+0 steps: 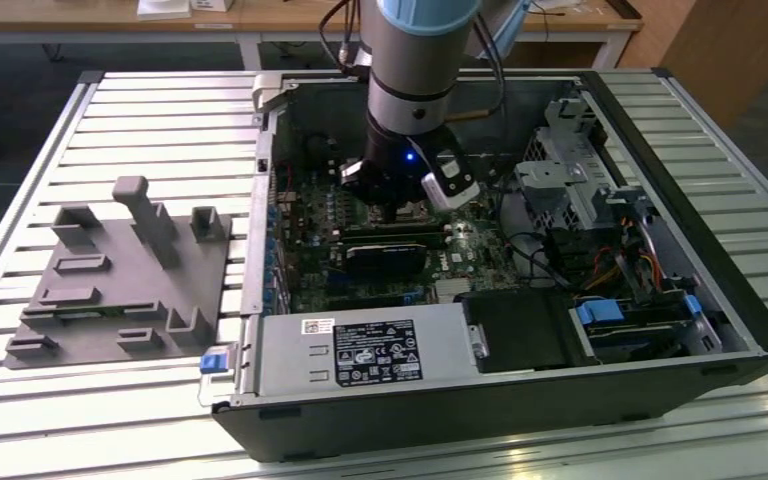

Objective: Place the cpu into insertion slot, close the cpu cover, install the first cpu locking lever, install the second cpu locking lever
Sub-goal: 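Install the second cpu locking lever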

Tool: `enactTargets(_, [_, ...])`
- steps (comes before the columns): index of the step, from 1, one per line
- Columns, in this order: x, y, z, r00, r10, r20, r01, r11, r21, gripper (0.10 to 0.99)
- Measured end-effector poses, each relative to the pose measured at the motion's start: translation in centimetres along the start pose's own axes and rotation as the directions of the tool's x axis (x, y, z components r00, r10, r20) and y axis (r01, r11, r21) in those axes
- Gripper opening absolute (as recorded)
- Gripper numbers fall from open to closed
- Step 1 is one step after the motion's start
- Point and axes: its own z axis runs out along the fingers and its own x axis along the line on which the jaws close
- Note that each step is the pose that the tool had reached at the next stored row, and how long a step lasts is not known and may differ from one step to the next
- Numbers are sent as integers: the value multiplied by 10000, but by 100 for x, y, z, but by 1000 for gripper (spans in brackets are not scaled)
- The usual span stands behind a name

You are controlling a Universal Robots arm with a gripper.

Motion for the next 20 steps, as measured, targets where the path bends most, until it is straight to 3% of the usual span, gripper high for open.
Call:
enactTargets(5, [90,-16,18,10000,-6,7,6,9999,-170,106])
enactTargets(13, [94,-34,138,10000,-8,9,9,9996,-290,106])
enactTargets(17, [114,-62,144,10000,-15,18,15,9986,-537,106])
enactTargets(20, [138,-88,145,10000,-16,19,17,9984,-558,106])
